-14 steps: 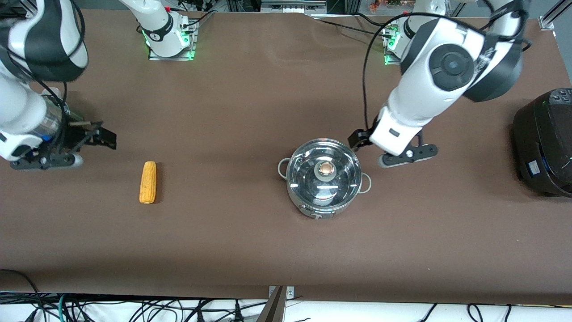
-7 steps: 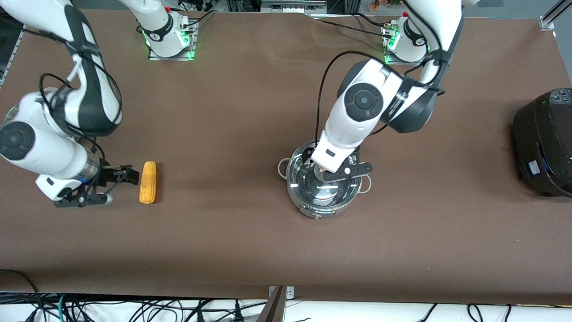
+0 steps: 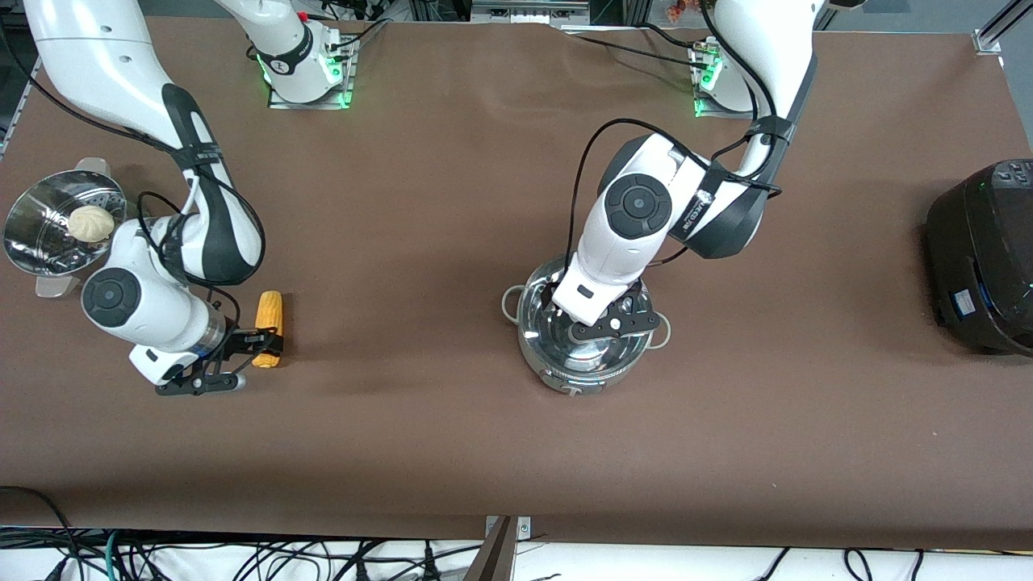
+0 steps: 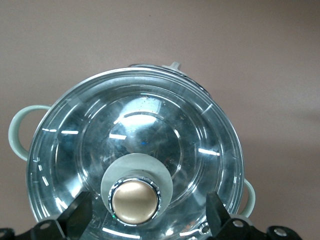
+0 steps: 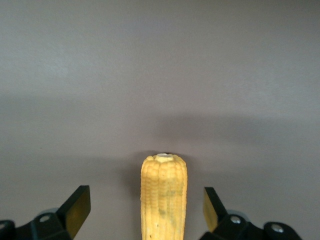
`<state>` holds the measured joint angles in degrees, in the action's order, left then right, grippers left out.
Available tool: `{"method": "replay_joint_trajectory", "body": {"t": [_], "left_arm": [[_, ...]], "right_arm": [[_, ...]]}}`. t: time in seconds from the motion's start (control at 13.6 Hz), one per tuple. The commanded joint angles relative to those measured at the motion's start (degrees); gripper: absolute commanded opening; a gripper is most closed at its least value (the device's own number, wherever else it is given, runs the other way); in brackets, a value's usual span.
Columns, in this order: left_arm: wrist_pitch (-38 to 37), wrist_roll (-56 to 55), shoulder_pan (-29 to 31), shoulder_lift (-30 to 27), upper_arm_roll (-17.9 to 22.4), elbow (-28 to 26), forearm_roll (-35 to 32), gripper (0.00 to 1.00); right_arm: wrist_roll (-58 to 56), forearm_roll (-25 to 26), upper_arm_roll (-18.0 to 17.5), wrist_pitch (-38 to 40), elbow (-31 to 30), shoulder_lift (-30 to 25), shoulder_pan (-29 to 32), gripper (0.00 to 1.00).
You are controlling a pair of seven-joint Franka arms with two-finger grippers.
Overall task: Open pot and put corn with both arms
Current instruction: 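Grasp the lid knob with the left gripper while the right gripper grasps the corn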
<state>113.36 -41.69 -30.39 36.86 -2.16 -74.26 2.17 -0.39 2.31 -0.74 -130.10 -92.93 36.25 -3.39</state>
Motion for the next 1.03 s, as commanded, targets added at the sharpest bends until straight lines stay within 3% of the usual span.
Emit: {"method": "replay_joint_trajectory", "body": {"t": [0.0, 0.22, 0.44, 0.59, 0.66, 0.73, 0.81, 0.88, 0.95], "left_arm": [[1.7, 1.1, -1.6, 1.1, 0.7, -0.6, -1.2, 1.0], [2.0, 1.4, -1.6, 1.1, 0.7, -1.6, -1.2, 0.96], [1.5, 4.0, -1.3, 0.6, 0.7, -2.7, -1.0, 0.82], [1.2, 4.4, -1.3, 0.5, 0.7, -2.9, -1.1, 0.59], [1.1, 4.8, -1.3, 0.5, 0.7, -3.3, -1.0, 0.37], [1.1, 5.9, -1.3, 0.3, 0.7, -3.7, -0.9, 0.25], [1.1, 6.2, -1.1, 0.2, 0.7, -3.8, -0.4, 0.07], [1.0, 6.3, -1.0, 0.1, 0.7, -3.9, -0.3, 0.0], [0.3, 6.3, -1.0, 0.0, 0.7, -3.8, -0.2, 0.0]], "right_arm": [[-0.7, -0.2, -0.5, -4.7, -5.0, -0.7, 0.4, 1.0], [-0.8, -0.2, -0.5, -6.3, -7.7, -0.7, 0.5, 1.0], [-1.1, -0.2, -0.4, -9.6, -10.5, -0.7, 0.7, 1.0], [-3.6, -0.2, -0.5, -9.8, -10.5, -0.3, 2.3, 1.0], [-3.8, -0.2, -0.5, -9.8, -10.5, 0.0, 2.7, 0.99], [-3.9, -0.2, -0.5, -9.6, -10.5, 0.1, 2.7, 0.83], [-4.1, -0.2, -0.5, -9.1, -10.4, 0.0, 2.6, 0.55], [-4.0, -0.2, -0.5, -8.6, -10.3, -0.1, 2.5, 0.42], [-4.0, -0.2, -0.5, -8.4, -10.4, 0.0, 2.6, 0.34]]}}
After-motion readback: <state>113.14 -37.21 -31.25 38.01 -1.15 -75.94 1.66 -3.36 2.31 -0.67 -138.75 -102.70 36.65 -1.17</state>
